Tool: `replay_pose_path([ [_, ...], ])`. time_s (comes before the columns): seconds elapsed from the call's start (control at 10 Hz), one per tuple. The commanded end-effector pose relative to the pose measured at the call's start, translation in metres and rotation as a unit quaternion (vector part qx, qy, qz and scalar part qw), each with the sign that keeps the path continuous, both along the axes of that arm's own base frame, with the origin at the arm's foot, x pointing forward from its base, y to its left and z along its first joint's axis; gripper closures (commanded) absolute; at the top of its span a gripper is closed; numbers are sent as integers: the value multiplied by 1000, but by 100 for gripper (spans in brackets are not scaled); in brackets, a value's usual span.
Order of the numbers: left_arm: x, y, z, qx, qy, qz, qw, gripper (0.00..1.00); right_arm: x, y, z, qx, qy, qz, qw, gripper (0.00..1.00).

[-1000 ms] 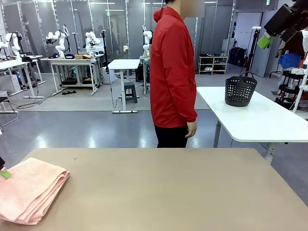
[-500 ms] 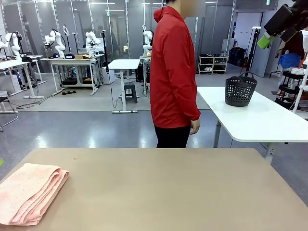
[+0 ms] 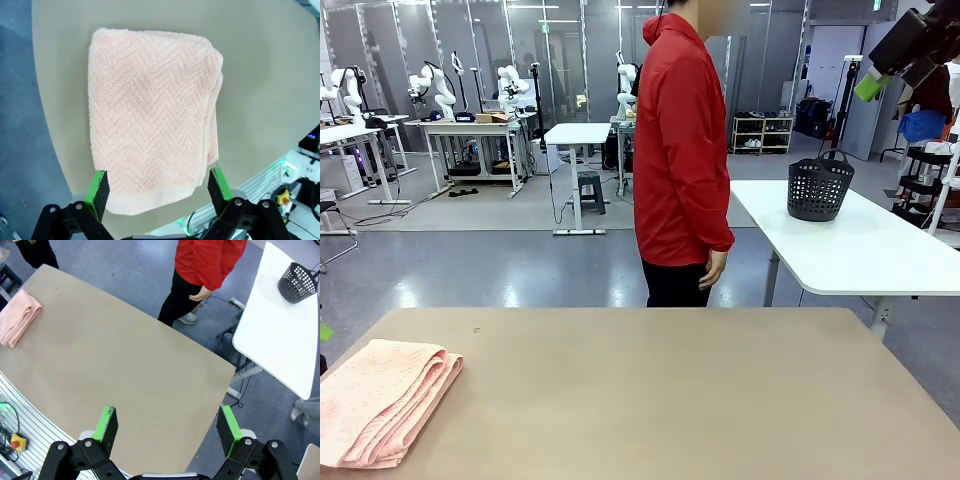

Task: Fold the towel.
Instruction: Pick up the 100 cm Hotel Towel and place it on the left side of the table.

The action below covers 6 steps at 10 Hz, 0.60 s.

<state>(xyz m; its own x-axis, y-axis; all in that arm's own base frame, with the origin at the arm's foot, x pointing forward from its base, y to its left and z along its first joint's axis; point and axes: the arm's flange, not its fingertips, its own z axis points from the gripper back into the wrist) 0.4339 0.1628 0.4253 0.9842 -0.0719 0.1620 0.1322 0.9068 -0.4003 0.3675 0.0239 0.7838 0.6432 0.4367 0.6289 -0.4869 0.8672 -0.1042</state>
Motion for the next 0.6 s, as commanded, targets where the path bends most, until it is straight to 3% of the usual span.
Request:
replay_pose_path([
  [0.0,-1,3,1,1,-2,0,1000,0,0,-1,0,0,0,-2,1000,0],
  [0.5,-1,3,1,1,-2,0,1000,0,0,-1,0,0,0,-2,1000,0],
])
